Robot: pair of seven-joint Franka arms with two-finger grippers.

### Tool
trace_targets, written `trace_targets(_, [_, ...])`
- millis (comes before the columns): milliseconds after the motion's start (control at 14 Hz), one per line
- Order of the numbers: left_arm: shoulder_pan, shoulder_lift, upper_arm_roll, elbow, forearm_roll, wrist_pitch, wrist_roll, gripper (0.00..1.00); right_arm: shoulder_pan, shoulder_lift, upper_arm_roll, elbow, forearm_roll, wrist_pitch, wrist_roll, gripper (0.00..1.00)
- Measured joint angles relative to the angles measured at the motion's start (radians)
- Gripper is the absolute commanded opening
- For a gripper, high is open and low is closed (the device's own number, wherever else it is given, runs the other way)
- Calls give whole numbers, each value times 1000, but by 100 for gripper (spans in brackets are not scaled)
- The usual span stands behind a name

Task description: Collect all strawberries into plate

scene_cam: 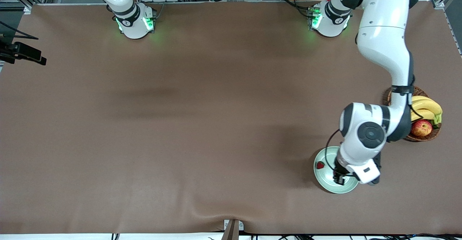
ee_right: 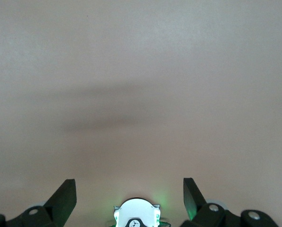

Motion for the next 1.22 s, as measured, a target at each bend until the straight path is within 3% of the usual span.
trace_targets(143, [10, 13, -5, -3, 0, 9, 41, 0, 0, -1, 3, 2, 0, 0, 0, 100])
trace_targets(215, [9, 23, -7, -4, 0, 24, 47, 10, 1, -1, 5, 5, 0, 1, 1, 100])
trace_targets(286, [7, 37, -9, -5, 0, 44, 49, 50, 1, -2, 6, 13, 0, 2, 1, 100])
trace_targets(358, [6, 51, -11, -6, 0, 64, 50, 99, 1, -3, 6, 26, 0, 3, 1, 100])
trace_targets(859, [5, 42, -13, -1, 4, 64, 96, 100, 6, -5, 9, 58, 0, 2, 1, 100])
trace_targets(1217, [4, -110, -13, -6, 4, -204, 316, 100, 6, -2, 9, 58, 0, 2, 1, 100])
